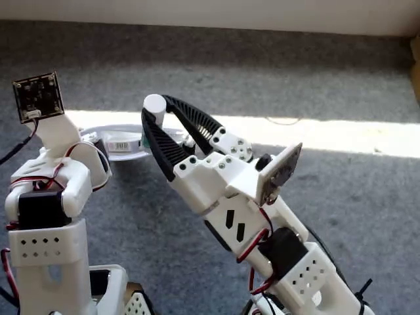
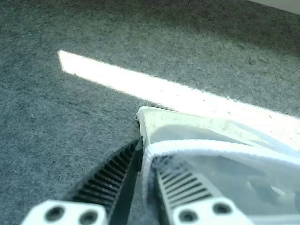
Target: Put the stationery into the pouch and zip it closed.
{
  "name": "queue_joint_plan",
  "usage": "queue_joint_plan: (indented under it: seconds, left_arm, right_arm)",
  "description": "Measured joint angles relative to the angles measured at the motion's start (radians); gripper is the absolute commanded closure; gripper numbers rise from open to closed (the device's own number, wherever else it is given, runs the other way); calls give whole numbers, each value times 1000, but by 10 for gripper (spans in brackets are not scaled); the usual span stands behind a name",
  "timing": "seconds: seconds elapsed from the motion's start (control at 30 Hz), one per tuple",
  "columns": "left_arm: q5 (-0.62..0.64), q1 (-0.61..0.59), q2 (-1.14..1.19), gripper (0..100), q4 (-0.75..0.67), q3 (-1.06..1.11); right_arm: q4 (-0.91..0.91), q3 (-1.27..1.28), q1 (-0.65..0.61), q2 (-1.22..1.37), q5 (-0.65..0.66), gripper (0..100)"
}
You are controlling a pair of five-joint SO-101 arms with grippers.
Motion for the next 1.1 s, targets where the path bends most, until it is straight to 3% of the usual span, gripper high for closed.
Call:
queue_joint_plan:
  seconds: [0.17, 0.37, 0.63, 1.1]
  left_arm:
    - [0, 0, 0, 993, 0, 0]
    - [0, 0, 0, 993, 0, 0]
    - [0, 0, 0, 993, 0, 0]
    - [0, 0, 0, 993, 0, 0]
  right_arm:
    - [-255, 153, 0, 0, 0, 994]
    - [-385, 215, 0, 15, 0, 994]
    - [-635, 216, 0, 269, 0, 994]
    - [-700, 298, 0, 351, -3, 989]
